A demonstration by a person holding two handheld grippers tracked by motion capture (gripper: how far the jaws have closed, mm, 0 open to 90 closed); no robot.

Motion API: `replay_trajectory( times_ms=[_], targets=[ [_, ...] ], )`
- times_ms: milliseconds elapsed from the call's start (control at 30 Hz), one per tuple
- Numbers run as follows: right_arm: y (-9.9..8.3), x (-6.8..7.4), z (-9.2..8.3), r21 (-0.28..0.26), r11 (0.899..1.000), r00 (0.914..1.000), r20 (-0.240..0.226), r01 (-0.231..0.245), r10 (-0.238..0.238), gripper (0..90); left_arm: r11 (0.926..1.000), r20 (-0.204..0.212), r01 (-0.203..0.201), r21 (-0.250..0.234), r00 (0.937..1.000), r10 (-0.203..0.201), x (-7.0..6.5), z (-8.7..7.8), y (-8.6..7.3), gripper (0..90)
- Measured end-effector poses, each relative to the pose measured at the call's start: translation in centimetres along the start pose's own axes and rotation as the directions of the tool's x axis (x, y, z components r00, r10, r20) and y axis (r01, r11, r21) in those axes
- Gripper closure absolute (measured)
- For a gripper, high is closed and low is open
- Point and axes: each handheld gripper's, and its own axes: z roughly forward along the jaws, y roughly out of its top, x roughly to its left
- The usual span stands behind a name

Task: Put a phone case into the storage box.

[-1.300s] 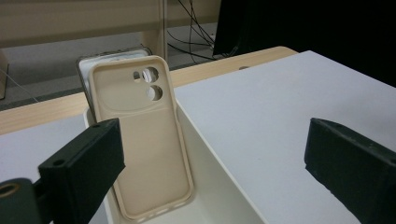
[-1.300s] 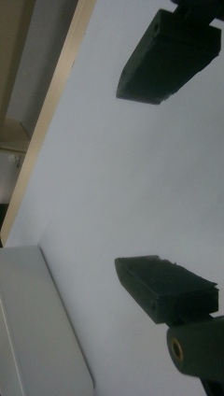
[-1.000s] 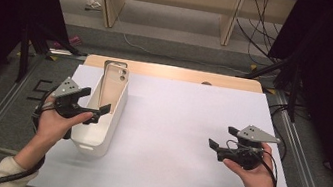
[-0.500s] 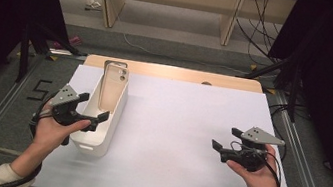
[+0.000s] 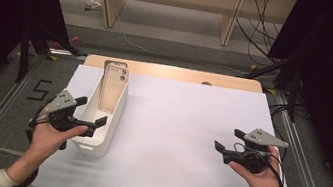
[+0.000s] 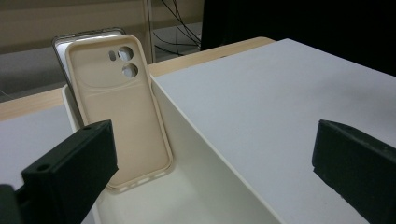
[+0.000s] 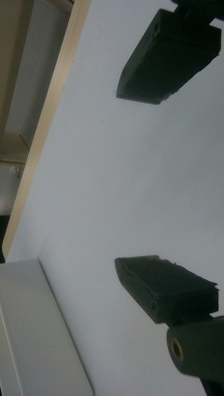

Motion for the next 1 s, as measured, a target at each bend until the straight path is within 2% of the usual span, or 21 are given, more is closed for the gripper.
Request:
replay_trajectory(
  times_ms=[1000],
  targets=[
    [-0.6,-0.5,-1.1,-0.004,1.0,0.9998,0.014,-0.017,0.017,16.3,0.9997,-0.015,-0.01,0.021,0.9998,0.011,0.0,-1.2,-1.9,0.0]
  ],
)
